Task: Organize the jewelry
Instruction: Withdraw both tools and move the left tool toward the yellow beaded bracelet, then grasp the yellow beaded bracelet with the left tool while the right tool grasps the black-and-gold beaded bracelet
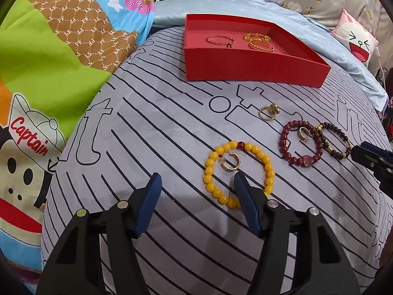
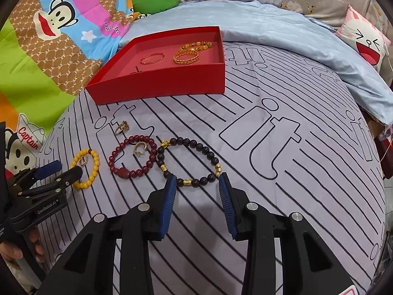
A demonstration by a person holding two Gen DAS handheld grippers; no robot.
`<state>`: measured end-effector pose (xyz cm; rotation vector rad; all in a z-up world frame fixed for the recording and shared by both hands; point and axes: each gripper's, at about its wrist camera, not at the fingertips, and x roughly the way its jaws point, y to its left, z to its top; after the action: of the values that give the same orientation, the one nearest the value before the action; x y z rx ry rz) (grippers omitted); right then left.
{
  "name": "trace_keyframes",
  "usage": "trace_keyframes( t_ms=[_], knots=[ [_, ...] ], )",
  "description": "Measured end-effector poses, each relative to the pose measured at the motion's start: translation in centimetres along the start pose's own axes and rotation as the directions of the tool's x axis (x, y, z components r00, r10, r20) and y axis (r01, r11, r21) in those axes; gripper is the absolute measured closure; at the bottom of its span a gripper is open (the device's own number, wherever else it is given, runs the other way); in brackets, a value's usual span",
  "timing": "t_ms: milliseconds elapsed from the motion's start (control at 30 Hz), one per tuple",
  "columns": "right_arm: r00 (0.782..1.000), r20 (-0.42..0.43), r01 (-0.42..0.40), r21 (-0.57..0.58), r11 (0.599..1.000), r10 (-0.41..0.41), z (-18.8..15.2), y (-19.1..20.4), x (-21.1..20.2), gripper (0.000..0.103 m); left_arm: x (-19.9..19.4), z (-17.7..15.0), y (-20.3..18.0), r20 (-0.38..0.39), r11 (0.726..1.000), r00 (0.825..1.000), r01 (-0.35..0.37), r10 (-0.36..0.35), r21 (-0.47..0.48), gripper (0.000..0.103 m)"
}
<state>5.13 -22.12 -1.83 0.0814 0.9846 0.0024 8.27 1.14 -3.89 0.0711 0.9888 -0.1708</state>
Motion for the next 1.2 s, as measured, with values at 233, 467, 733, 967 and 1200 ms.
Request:
trace_keyframes(
  t_ms=[233,467,733,967,1200],
  knots=[
    [1.0,-0.007,0.026,0.006,1.0,-0.026,1.2,-0.8,2.0,0.068,-0.2,0.1,-0.6,0.005,0.999,1.0,0.023,-0.023,0.023,0.067],
    [0.999,-0.001,0.037,-0.008,0.999,-0.037,1.5,-1.1,3.1,0.068,-0.3,0.2,-0.6,-0.005,0.997,0.996,0.083,-0.083,-0.001,0.091],
    [0.999,-0.006,0.038,-0.034,0.999,-0.038,1.2,-0.6,3.0,0.094,-0.4,0.2,-1.0,-0.025,0.991,0.99,0.135,-0.136,-0.018,0.096],
    [1.0,-0.003,-0.008,0.003,1.0,0.008,0.8,-0.7,1.1,0.096,-1.0,0.4,-1.0,-0.035,0.982,0.982,0.184,-0.186,-0.048,0.096],
    [0.998,0.049,-0.037,-0.009,0.999,0.038,1.6,0.2,-2.1,0.096,-2.9,1.4,-1.7,-0.008,0.976,0.976,0.218,-0.219,-0.025,0.096]
  ],
)
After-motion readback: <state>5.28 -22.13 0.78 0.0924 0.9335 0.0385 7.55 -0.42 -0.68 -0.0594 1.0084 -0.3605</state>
